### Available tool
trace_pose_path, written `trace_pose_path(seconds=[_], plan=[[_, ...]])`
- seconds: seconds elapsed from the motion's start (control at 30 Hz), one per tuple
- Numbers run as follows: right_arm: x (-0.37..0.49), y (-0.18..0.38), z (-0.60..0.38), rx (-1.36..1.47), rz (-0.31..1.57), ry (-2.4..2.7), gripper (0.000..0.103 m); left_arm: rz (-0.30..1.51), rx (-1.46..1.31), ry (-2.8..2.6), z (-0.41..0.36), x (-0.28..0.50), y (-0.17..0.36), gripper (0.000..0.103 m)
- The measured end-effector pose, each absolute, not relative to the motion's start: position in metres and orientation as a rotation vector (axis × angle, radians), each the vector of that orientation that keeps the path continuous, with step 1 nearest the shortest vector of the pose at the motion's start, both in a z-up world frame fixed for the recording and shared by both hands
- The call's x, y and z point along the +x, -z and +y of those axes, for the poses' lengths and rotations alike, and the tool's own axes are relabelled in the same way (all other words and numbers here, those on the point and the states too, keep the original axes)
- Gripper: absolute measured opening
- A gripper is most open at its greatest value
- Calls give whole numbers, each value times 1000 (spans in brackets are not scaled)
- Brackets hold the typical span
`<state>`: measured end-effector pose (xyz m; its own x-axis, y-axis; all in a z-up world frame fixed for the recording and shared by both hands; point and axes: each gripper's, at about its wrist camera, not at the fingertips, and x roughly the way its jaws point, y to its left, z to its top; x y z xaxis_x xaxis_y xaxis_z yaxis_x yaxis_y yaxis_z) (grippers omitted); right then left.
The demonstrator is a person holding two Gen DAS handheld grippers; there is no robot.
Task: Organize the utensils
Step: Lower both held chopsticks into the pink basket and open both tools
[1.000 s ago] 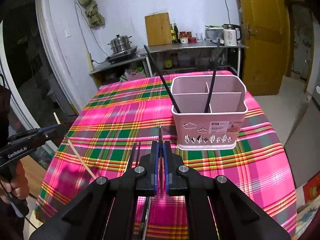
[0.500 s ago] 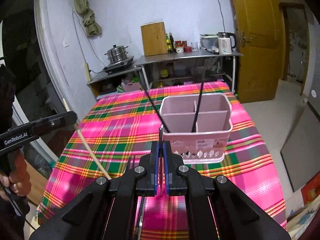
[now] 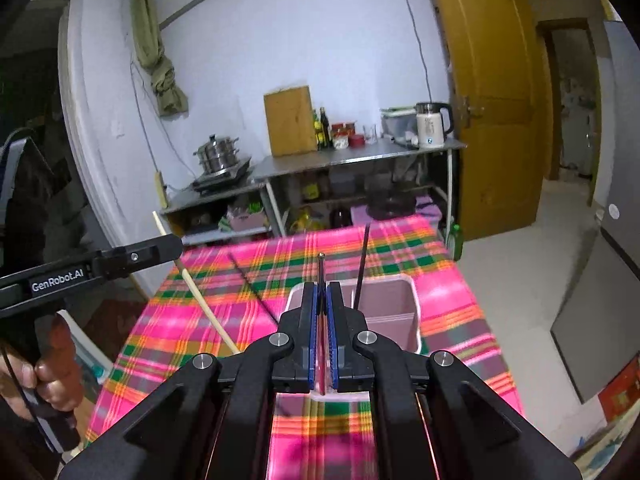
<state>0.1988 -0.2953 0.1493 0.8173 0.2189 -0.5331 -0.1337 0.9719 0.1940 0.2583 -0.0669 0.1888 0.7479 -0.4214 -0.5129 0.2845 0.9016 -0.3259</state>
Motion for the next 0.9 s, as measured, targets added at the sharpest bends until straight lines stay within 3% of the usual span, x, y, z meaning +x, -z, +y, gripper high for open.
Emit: trace_pose_path(seconds=[0.4, 0.9], plan=[[235, -142, -306, 187, 584, -178, 5, 602, -234, 361, -80, 302, -174, 5], [257, -78, -300, 192, 726, -163, 5, 675, -195, 359, -83, 310, -124, 5]])
